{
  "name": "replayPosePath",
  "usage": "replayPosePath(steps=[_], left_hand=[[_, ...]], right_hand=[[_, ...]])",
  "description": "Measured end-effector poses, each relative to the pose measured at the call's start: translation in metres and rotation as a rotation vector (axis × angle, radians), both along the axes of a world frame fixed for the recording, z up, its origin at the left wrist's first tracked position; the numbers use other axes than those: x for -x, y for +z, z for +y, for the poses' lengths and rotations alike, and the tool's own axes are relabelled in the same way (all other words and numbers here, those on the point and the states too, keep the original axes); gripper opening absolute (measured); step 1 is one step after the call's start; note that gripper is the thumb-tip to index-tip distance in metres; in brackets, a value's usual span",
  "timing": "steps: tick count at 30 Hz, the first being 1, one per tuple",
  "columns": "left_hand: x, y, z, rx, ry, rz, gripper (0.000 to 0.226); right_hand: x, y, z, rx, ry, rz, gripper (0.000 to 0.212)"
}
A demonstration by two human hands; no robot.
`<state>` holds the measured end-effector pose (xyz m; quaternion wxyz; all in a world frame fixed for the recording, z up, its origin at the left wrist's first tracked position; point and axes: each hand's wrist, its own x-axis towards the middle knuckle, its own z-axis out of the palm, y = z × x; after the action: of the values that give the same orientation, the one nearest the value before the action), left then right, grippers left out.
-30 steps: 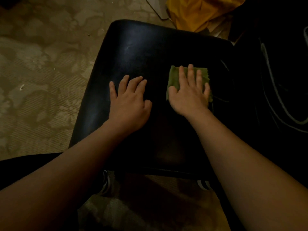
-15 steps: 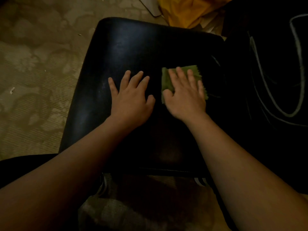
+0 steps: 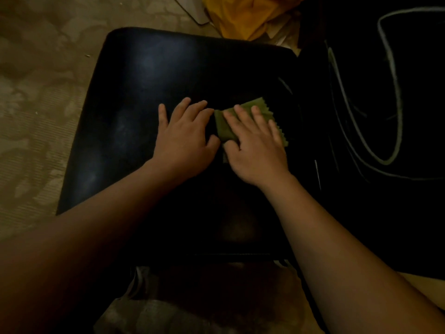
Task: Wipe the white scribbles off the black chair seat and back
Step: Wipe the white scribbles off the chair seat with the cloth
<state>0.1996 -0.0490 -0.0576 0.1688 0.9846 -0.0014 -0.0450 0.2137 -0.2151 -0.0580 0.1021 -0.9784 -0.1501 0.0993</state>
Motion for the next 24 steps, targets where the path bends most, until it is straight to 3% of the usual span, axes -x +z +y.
replayPosePath(steps=[10, 16, 20, 24], left_hand=[[-0.001, -0.002, -0.001, 0.017, -0.028, 0.001, 0.062], [-0.004, -0.003, -0.010, -0.027, -0.047, 0.023, 0.066], [-0.002, -0.004, -0.010, -0.037, -0.053, 0.025, 0.067], [0.000, -0.005, -0.009, -0.055, -0.054, 0.019, 0.068]], right_hand=[[-0.046, 0.002, -0.028, 0.001, -0.503, 0.080, 0.063], [-0.044, -0.002, 0.008, 0.039, -0.066, -0.006, 0.062], [-0.067, -0.003, 0.003, 0.014, -0.118, 0.013, 0.060], [-0.094, -0.001, -0.014, -0.027, -0.389, 0.041, 0.060]])
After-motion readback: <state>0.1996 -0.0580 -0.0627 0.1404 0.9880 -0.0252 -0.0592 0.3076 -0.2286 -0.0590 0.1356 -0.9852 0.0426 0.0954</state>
